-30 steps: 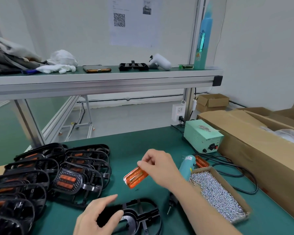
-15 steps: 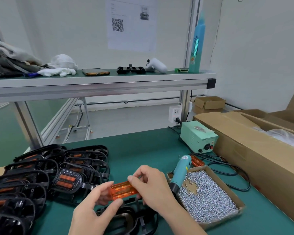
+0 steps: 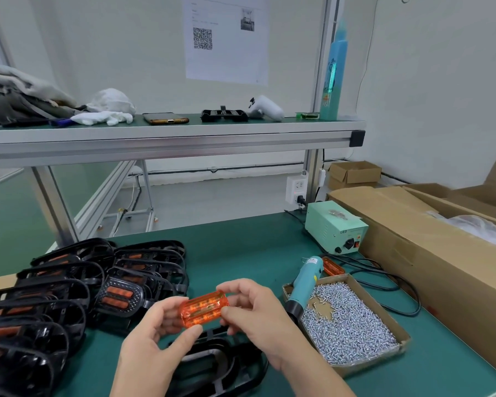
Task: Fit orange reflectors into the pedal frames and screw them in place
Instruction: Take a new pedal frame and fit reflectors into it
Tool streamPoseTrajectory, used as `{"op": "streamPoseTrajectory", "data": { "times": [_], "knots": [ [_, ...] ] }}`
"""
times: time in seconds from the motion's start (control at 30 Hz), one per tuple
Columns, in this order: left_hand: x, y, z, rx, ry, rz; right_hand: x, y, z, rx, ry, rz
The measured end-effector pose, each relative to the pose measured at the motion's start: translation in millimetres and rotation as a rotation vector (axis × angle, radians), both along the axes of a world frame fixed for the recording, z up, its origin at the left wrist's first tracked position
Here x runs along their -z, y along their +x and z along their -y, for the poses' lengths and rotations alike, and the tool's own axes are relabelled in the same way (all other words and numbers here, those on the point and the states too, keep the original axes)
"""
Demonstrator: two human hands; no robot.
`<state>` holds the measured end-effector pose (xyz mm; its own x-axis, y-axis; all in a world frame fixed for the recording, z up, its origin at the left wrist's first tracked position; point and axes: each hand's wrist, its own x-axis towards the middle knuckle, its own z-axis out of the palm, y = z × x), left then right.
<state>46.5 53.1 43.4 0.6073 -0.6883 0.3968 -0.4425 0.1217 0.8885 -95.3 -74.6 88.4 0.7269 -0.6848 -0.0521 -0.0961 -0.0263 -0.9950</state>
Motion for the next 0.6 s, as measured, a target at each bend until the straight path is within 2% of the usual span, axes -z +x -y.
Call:
{"op": "streamPoseTrajectory", "data": {
  "times": [0.4, 0.6],
  "knots": [
    [-2.1, -0.8, -3.7, 0.009, -0.006, -0.027, 3.3, -4.2, -2.2, 0.001, 0.006, 0.075],
    [-6.0, -2.9, -4.1, 0.028, -0.050, -0.114, 1.5, -6.8, -4.7, -0.006, 0.038, 0.126]
  ]
}}
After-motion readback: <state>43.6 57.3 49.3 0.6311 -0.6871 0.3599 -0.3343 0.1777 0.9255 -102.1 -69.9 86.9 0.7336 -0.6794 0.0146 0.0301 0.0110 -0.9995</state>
